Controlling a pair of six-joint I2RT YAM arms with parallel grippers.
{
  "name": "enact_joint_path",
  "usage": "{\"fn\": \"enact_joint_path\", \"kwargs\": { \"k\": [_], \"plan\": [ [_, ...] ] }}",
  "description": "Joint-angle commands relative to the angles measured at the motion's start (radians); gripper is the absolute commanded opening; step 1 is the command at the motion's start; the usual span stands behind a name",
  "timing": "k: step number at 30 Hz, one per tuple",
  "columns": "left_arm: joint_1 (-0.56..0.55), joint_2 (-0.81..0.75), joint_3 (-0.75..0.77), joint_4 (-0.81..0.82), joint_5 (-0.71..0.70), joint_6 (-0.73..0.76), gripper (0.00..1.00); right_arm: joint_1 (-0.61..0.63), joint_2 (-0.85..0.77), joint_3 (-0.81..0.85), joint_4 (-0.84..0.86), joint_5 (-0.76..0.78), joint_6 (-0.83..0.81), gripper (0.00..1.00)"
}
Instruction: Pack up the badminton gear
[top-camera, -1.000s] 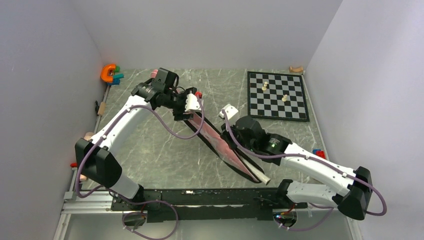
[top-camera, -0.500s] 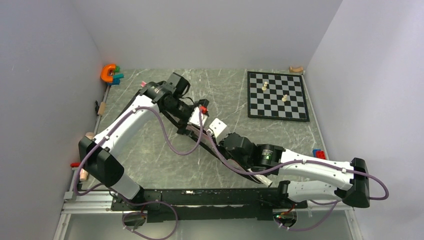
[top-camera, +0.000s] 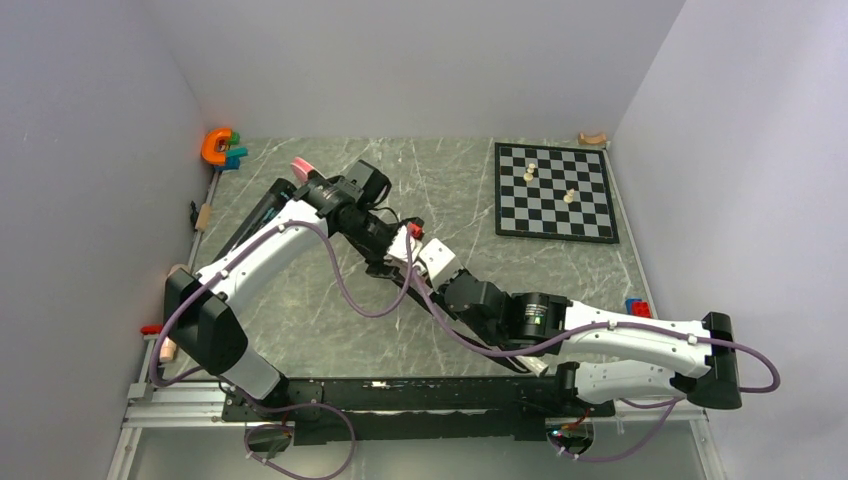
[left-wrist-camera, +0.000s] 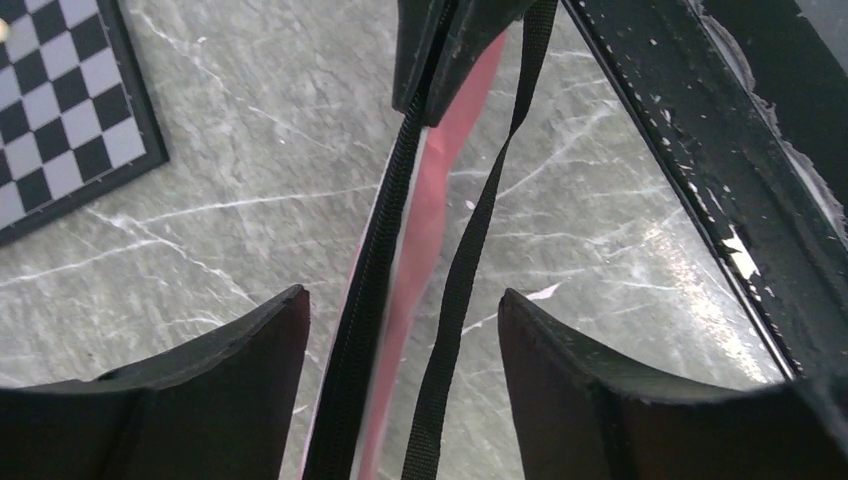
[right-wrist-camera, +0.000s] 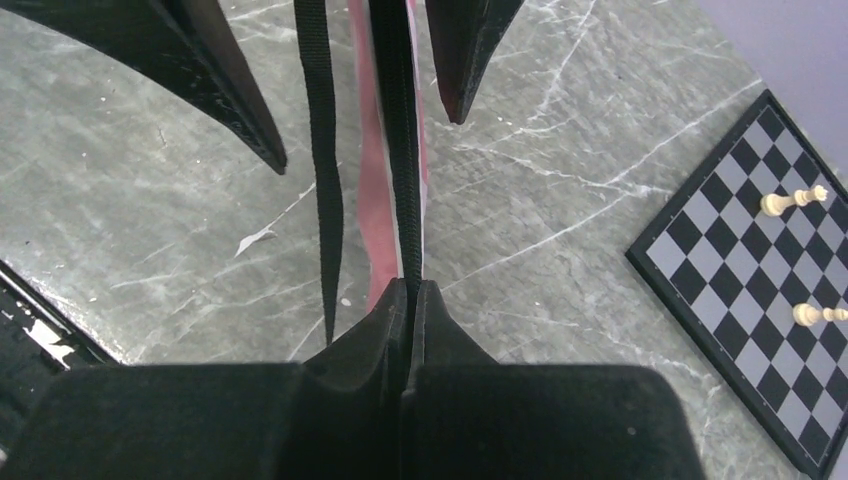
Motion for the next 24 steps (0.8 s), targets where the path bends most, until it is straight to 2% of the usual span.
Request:
{"fn": "enact_joint_path", "kwargs": {
  "k": [1, 5, 10, 13, 15, 19, 24],
  "plan": [
    [-0.054, 0.027, 0.008, 0.112, -0.018, -0.102, 0.68, 0.043, -0.007, 0.079, 0.139, 0.006, -0.052, 0.00],
    [-0.054, 0.025, -0.002, 0.114, -0.013, -0.109, 0.59, 0.051, -0.054, 0.046, 0.189, 0.009, -0.022, 0.00],
    [-0.056, 0.015, 0.011, 0.079, 0.006, -0.107, 0.63, 0.052, -0.130, -0.025, 0.280, -0.008, 0.033, 0.00],
    [-0.058, 0.008, 0.011, 0.069, 0.015, -0.107, 0.59, 0.053, -0.139, -0.046, 0.308, -0.008, 0.044, 0.00],
    [-0.058, 0.004, 0.008, 0.070, 0.014, -0.112, 0.45, 0.053, -0.134, -0.045, 0.306, -0.006, 0.046, 0.00],
    [-0.061, 0.000, 0.012, 0.075, 0.003, -0.129, 0.01, 0.055, -0.132, -0.044, 0.308, -0.017, 0.048, 0.00],
    [-0.074, 0.002, 0.014, 0.073, -0.046, -0.143, 0.00, 0.054, -0.123, -0.030, 0.286, -0.017, 0.063, 0.00]
  ]
}}
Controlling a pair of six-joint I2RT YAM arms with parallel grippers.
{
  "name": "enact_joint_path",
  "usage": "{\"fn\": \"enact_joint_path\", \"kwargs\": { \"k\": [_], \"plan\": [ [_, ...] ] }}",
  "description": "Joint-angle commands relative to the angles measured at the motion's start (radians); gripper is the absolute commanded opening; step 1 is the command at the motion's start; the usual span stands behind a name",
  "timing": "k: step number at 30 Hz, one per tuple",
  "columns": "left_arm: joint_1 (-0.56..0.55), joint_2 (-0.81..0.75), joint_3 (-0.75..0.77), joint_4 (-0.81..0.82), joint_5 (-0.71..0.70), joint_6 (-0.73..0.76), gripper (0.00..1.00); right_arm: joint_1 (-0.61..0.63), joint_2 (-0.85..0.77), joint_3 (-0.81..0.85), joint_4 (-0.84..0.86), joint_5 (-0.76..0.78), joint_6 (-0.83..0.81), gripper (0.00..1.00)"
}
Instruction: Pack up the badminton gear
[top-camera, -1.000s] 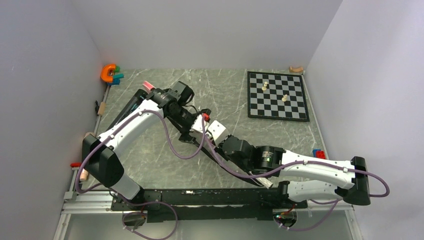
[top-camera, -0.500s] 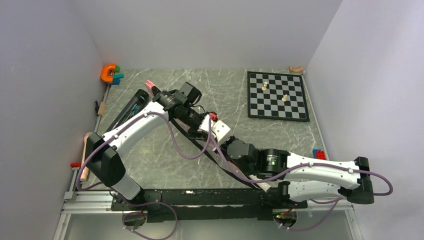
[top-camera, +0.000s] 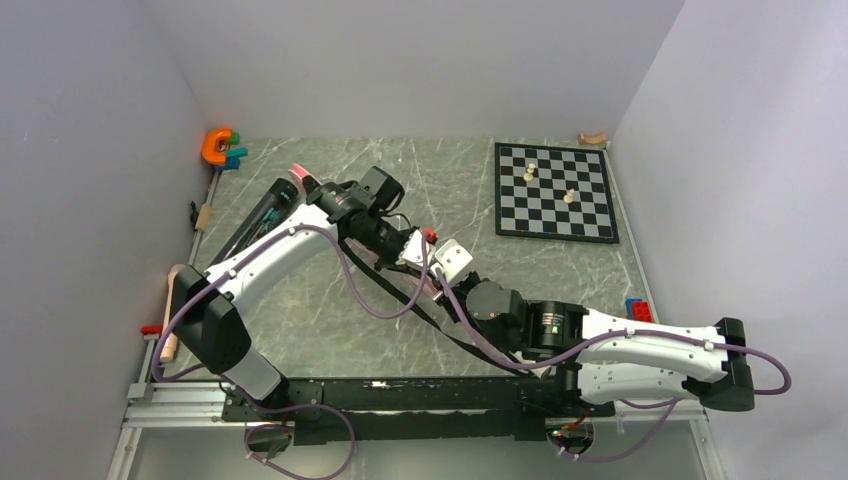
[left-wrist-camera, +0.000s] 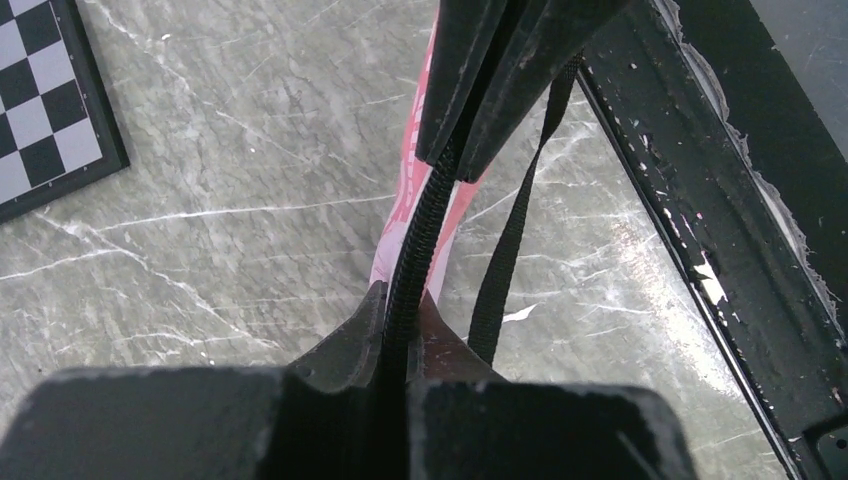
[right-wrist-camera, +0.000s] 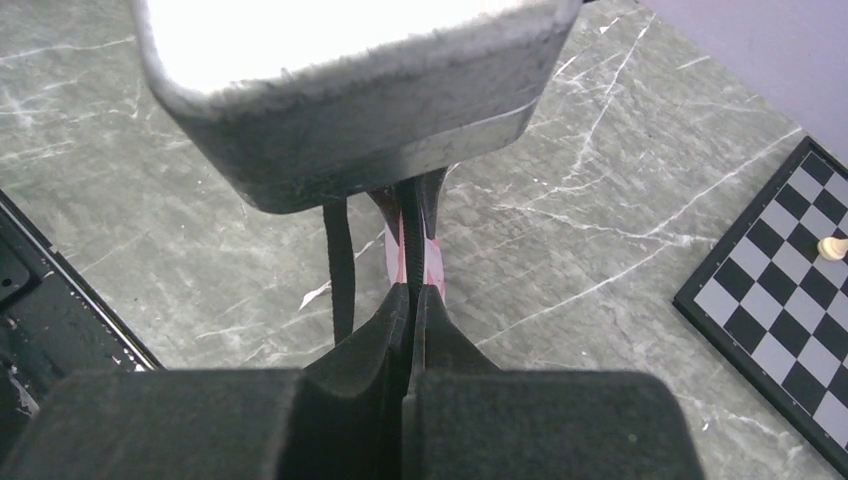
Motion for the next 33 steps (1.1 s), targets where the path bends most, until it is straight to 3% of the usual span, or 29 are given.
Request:
{"fn": "enact_joint_path", "kwargs": {
  "k": [1, 6, 8, 12, 15, 18, 26, 33],
  "plan": [
    [-0.012, -0.017, 0.013, 0.022, -0.034, -0.026, 0.00, 0.011, -0.019, 0.041, 0.127, -0.015, 0.039, 0.03],
    [-0.013, -0.018, 0.026, 0.054, -0.094, -0.054, 0.00, 0.011, -0.094, 0.083, 0.109, 0.083, 0.067, 0.45],
    [-0.012, -0.012, 0.051, 0.050, -0.120, -0.055, 0.00, 0.011, -0.140, 0.096, 0.106, 0.141, 0.076, 0.48],
    [-0.002, -0.015, 0.095, 0.085, -0.164, -0.086, 0.00, 0.010, -0.200, 0.133, 0.088, 0.270, 0.078, 0.44],
    [0.014, -0.023, 0.128, 0.129, -0.176, -0.126, 0.00, 0.005, -0.211, 0.163, 0.068, 0.428, 0.081, 0.32],
    [0.028, -0.040, 0.145, 0.165, -0.172, -0.156, 0.00, -0.066, -0.209, 0.189, 0.060, 0.460, 0.084, 0.27],
    [0.031, -0.084, 0.170, 0.188, -0.198, -0.281, 0.00, -0.572, -0.054, 0.404, -0.162, 0.048, 0.292, 0.10],
    [0.039, -0.079, 0.151, 0.214, -0.292, -0.354, 0.00, -0.805, -0.059, 0.468, -0.272, -0.051, 0.441, 0.00]
  ]
}}
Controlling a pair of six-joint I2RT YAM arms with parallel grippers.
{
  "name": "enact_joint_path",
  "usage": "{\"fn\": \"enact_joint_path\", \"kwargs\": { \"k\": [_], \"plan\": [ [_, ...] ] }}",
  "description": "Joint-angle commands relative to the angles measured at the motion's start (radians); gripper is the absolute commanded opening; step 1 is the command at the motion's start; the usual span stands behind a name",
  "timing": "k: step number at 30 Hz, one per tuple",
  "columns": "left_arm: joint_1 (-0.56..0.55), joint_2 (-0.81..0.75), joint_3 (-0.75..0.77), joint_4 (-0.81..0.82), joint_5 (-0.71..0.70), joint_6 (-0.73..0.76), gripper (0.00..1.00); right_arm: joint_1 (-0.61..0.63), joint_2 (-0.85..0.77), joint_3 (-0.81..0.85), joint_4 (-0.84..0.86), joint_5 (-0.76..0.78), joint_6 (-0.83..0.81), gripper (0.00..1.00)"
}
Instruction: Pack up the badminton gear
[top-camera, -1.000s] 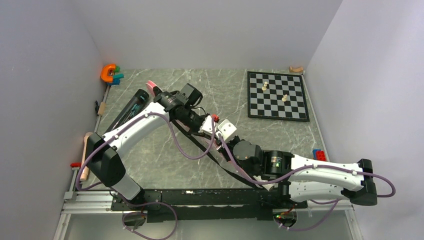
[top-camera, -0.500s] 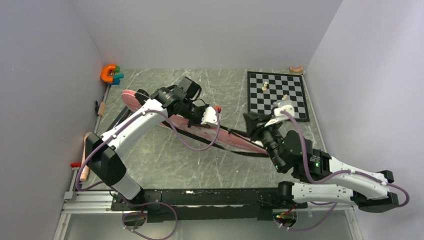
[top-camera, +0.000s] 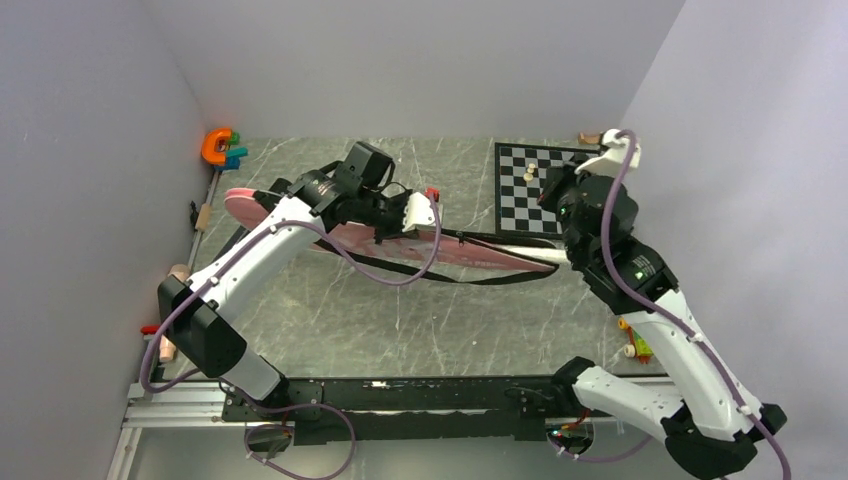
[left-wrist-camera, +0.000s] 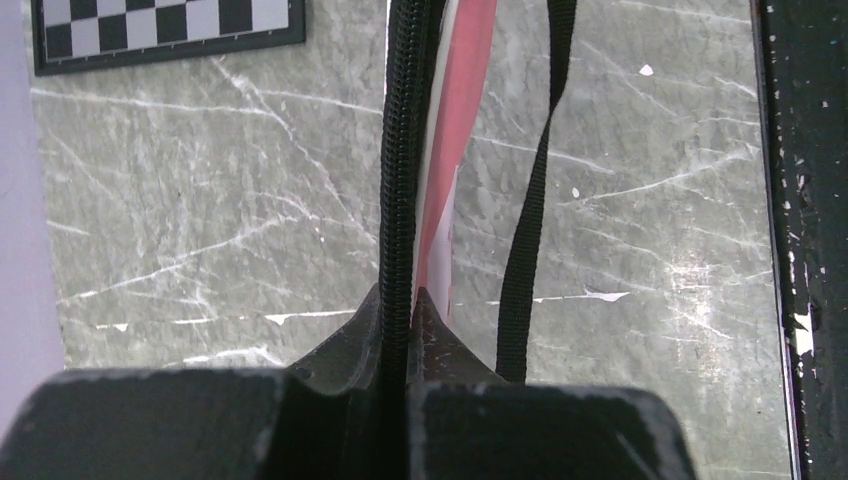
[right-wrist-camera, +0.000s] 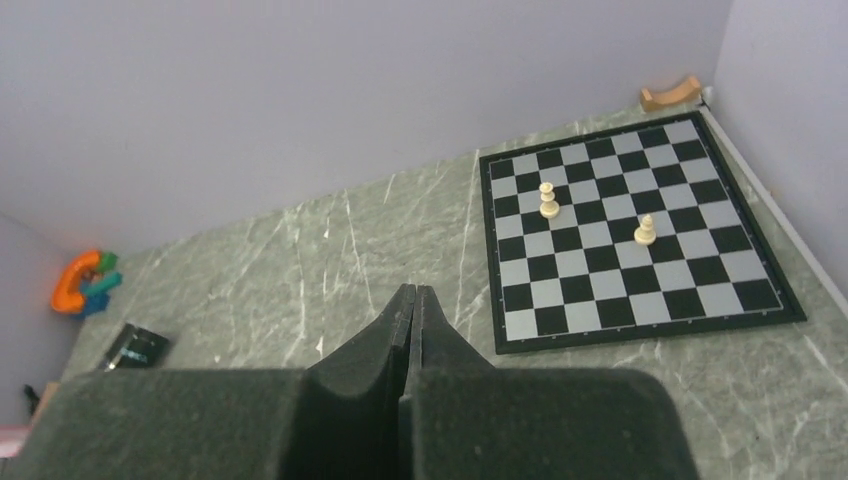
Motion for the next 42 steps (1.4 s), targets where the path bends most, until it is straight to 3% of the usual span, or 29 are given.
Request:
{"fn": "enact_joint_path", "kwargs": {
  "k": [1, 14, 32, 42],
  "plan": [
    [0.006, -0.046, 0.035, 0.099, -0.053, -0.079, 0.00, -0.128, -0.031, 0.050, -0.104, -0.139, 0.144, 0.00],
    [0.042, -0.053, 0.009, 0.197, -0.094, -0.233, 0.00, -0.779, -0.081, -0.082, -0.179, -0.650, 0.257, 0.00],
    [0.052, -0.081, -0.070, 0.257, -0.099, -0.268, 0.00, -0.874, -0.089, -0.317, 0.043, -1.054, 0.465, 0.00],
    [0.050, -0.059, -0.072, 0.263, -0.083, -0.287, 0.00, -0.872, -0.128, -0.345, 0.011, -1.036, 0.439, 0.00]
  ]
}}
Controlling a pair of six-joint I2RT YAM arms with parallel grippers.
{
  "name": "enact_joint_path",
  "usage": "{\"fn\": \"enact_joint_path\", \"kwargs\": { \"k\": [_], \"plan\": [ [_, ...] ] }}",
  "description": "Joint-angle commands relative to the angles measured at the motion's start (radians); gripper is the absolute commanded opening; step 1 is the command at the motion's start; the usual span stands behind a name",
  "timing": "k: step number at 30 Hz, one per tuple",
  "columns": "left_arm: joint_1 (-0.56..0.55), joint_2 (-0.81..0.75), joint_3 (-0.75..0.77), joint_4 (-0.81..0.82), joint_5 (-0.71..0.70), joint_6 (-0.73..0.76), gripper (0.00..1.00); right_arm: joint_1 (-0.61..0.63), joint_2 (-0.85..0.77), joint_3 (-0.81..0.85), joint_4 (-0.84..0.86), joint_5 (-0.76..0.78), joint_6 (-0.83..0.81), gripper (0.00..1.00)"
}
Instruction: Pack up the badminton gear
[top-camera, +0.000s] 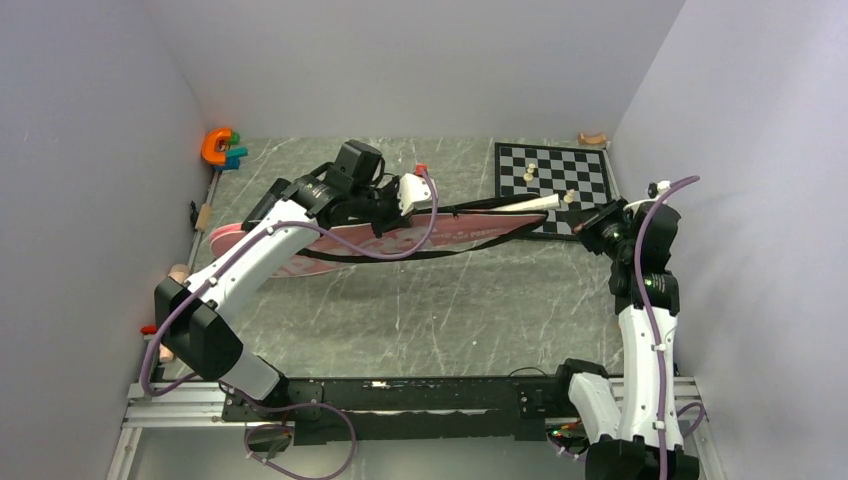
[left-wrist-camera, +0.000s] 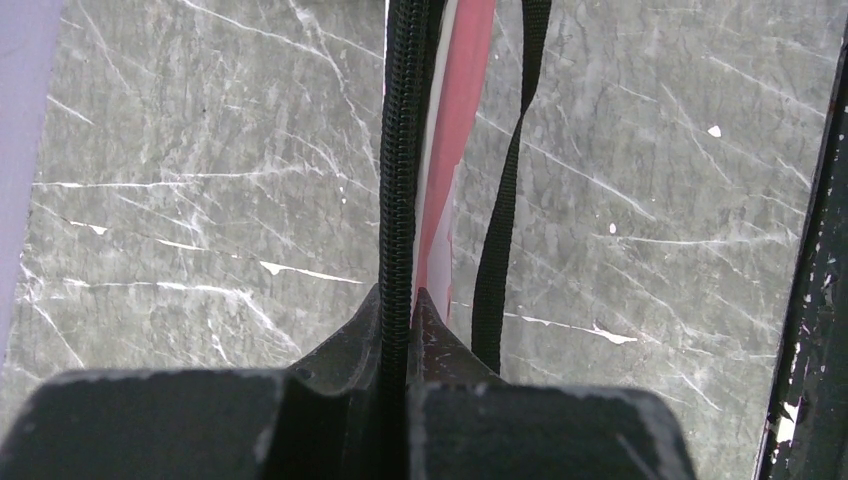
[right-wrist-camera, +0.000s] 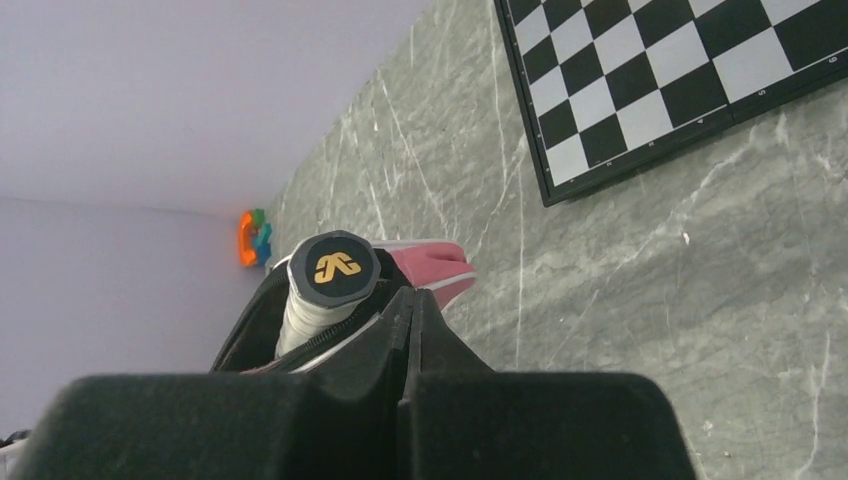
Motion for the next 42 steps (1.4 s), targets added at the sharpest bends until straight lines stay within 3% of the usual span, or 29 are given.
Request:
{"fn": "enact_joint_path", "kwargs": {
  "k": [1, 7, 32, 39, 42],
  "plan": [
    [0.001, -0.031, 0.015, 0.084, 0.021, -0.011, 0.00, -0.003, -0.009, 0.058, 0.001, 0.033, -0.028, 0.00],
    [0.000, -0.043, -0.008, 0.100, 0.014, -0.017, 0.00, -0.003, 0.019, 0.142, -0.052, 0.146, -0.063, 0.00],
    [0.000, -0.086, -0.059, 0.094, 0.045, 0.007, 0.00, -0.003, -0.074, -0.187, 0.439, -0.166, 0.152, 0.00],
    [0.001, -0.090, -0.064, 0.094, 0.048, 0.005, 0.00, -0.003, -0.072, -0.071, 0.249, -0.060, 0.031, 0.00],
    [0.000, -0.095, -0.065, 0.090, 0.049, 0.010, 0.00, -0.003, -0.057, -0.062, 0.266, -0.067, 0.044, 0.00]
  ]
}}
